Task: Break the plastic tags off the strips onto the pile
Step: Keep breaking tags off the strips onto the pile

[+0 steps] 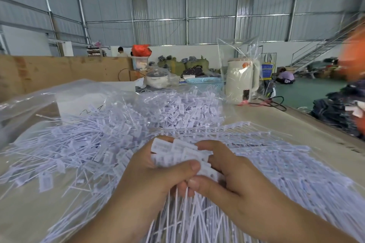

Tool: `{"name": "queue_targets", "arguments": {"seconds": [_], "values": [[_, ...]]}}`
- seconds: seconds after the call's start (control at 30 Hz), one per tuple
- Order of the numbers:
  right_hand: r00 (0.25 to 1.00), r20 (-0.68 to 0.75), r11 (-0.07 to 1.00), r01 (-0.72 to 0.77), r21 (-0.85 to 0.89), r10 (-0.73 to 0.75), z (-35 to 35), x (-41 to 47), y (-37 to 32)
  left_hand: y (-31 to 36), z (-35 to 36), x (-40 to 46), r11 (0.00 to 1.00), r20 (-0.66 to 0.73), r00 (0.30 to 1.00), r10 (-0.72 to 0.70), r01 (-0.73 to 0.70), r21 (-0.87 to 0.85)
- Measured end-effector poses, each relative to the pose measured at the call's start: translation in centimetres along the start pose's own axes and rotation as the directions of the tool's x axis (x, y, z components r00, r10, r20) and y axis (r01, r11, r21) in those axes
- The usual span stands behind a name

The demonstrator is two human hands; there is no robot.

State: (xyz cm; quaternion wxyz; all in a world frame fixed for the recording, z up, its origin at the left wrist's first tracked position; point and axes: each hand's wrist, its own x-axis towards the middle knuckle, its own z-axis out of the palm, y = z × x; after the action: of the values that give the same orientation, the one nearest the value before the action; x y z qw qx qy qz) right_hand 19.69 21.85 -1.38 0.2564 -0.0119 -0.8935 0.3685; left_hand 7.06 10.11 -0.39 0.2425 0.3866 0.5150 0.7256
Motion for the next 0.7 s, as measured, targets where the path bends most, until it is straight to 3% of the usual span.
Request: {"name": "queue_targets", "arguments": {"seconds": [0.1,0.23,0.5,0.7], "values": [[0.995,-0.068,0.997,-0.074,0.028,0.076,-0.8,-0.2,-0.1,0.0,-0.4,0.3,0.996,-0.098,0.995,-0.017,0.009,-0.086],[0.990,-0.051,0.991,-0.133,0.031,0.135,-1.1,-0.2,-0.2,0.2,-0.7,0.3,0.990,-0.165,0.986,-0.012,-0.012,-0.143],[0.919,-0.339,0.970,-0.138,0.201,0.201,1.5,0.1,-1.2,0.6,0.9,-0.1,0.966,-0.265,0.964,-0.032,-0.039,-0.256],[0.793,-0.568,0.967,-0.104,0.231,0.221,0.5,0.9,-0.9,0.1,0.5,-0.3,0.967,-0.292,0.953,-0.086,0.009,-0.256]]}}
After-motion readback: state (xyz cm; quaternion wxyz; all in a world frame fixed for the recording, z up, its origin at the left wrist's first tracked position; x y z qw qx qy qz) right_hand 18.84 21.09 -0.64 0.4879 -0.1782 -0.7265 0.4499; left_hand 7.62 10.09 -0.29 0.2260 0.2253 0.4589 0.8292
